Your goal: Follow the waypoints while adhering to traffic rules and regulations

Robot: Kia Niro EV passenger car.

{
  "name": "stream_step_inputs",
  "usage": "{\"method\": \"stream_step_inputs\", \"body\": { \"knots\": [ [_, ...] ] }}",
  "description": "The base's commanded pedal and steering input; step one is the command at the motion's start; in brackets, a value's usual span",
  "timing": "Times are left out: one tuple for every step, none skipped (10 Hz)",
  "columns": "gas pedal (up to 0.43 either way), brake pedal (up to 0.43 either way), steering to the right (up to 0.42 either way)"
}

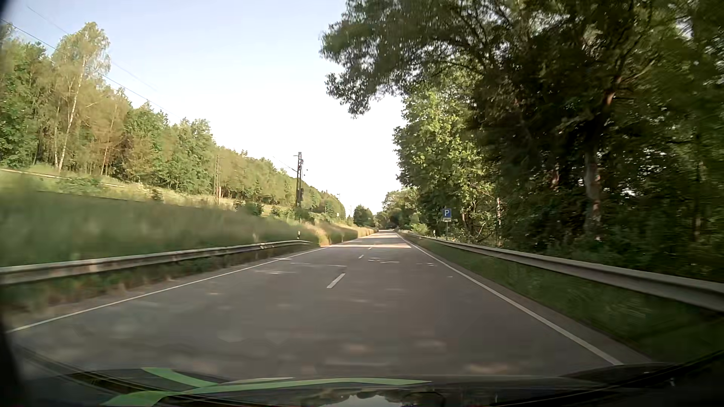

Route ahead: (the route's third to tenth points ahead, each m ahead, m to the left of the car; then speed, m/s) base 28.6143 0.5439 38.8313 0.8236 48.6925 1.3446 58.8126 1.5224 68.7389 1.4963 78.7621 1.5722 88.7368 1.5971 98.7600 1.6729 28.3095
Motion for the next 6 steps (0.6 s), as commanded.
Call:
{"method": "stream_step_inputs", "body": {
  "knots": [
    [0.098,0.000,0.001],
    [0.098,0.000,0.001],
    [0.118,0.000,0.001],
    [0.138,0.000,0.000],
    [0.169,0.000,0.000],
    [0.197,0.000,0.000]
  ]
}}
